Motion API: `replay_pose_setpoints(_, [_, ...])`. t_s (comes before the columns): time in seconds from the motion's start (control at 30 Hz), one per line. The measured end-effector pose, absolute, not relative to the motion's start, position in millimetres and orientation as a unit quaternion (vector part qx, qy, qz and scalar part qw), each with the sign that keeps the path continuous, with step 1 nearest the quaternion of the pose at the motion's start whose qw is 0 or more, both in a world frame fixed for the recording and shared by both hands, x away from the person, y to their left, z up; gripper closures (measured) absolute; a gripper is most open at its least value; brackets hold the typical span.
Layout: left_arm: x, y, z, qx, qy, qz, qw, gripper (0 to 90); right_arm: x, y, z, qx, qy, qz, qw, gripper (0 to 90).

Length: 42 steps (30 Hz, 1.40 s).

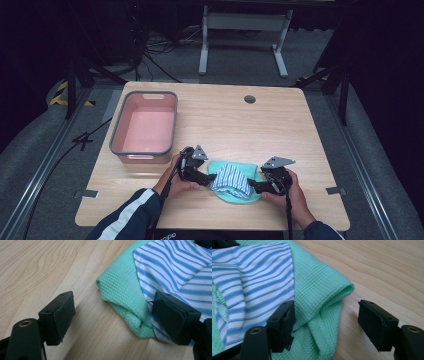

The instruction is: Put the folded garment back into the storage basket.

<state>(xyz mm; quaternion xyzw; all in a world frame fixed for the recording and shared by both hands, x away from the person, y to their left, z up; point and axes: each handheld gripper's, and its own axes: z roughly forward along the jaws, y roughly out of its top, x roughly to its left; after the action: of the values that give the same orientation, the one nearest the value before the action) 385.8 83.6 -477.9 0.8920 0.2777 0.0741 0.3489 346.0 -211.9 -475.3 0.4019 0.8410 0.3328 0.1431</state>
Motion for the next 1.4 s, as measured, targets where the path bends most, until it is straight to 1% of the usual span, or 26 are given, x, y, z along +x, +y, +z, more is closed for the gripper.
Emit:
replay_pose_setpoints(0.07, [385.2, 83.2, -477.8, 0.893, 0.273, 0.075, 0.349, 19.1, 345.7, -211.8, -475.4, 0.401, 0.841, 0.333, 0.145, 30.6])
replay_pose_setpoints(0.13, [383.7, 82.0, -476.5, 0.897, 0.267, 0.069, 0.345, 19.6, 345.0, -211.5, -475.2, 0.399, 0.843, 0.332, 0.144, 33.2])
replay_pose_setpoints(0.2, [381.4, 81.3, -474.2, 0.901, 0.256, 0.061, 0.345, 28.0, 343.9, -210.5, -474.0, 0.391, 0.846, 0.334, 0.139, 41.2])
replay_pose_setpoints(0.27, [379.4, 80.8, -471.9, 0.905, 0.246, 0.050, 0.343, 40.5, 341.7, -207.8, -472.4, 0.386, 0.850, 0.334, 0.133, 52.2])
replay_pose_setpoints(0.3, [379.4, 80.8, -471.9, 0.905, 0.246, 0.050, 0.343, 44.4, 341.7, -207.8, -472.4, 0.386, 0.850, 0.334, 0.133, 52.2])
replay_pose_setpoints(0.33, [379.3, 80.1, -471.8, 0.905, 0.243, 0.047, 0.345, 44.4, 341.0, -206.8, -471.8, 0.379, 0.853, 0.335, 0.131, 59.7])
replay_pose_setpoints(0.37, [378.9, 80.0, -470.7, 0.907, 0.240, 0.041, 0.343, 52.6, 339.7, -205.3, -471.8, 0.374, 0.853, 0.341, 0.125, 68.7])
replay_pose_setpoints(0.4, [378.8, 79.6, -470.1, 0.909, 0.238, 0.038, 0.341, 52.6, 339.7, -205.3, -471.8, 0.374, 0.853, 0.341, 0.125, 68.7])
replay_pose_setpoints(0.43, [378.0, 78.8, -470.9, 0.906, 0.237, 0.033, 0.349, 55.6, 339.7, -205.0, -471.7, 0.374, 0.853, 0.343, 0.122, 71.9])
replay_pose_setpoints(0.47, [377.5, 79.0, -470.5, 0.907, 0.235, 0.027, 0.349, 64.8, 340.8, -205.9, -472.4, 0.375, 0.851, 0.349, 0.118, 76.4])
replay_pose_setpoints(0.5, [377.2, 78.9, -470.1, 0.909, 0.232, 0.023, 0.346, 64.8, 340.8, -205.9, -472.4, 0.375, 0.851, 0.349, 0.118, 76.4])
replay_pose_setpoints(0.57, [376.0, 77.4, -469.8, 0.908, 0.230, 0.022, 0.348, 72.0, 341.3, -206.6, -472.7, 0.379, 0.848, 0.352, 0.115, 79.3])
replay_pose_setpoints(0.63, [374.2, 75.3, -468.8, 0.910, 0.229, 0.026, 0.346, 76.0, 341.2, -206.7, -472.8, 0.376, 0.849, 0.353, 0.116, 80.8])
replay_pose_setpoints(0.8, [373.3, 72.5, -465.2, 0.912, 0.230, 0.035, 0.339, 80.5, 340.2, -206.6, -471.5, 0.374, 0.850, 0.351, 0.119, 82.2])
replay_pose_setpoints(0.93, [372.7, 70.5, -461.8, 0.917, 0.223, 0.043, 0.329, 81.2, 339.5, -208.2, -466.5, 0.370, 0.849, 0.357, 0.121, 82.3])
replay_pose_setpoints(1.4, [378.7, 65.8, -442.1, 0.916, 0.212, 0.046, 0.337, 82.0, 338.9, -214.4, -445.5, 0.361, 0.848, 0.368, 0.127, 82.3])
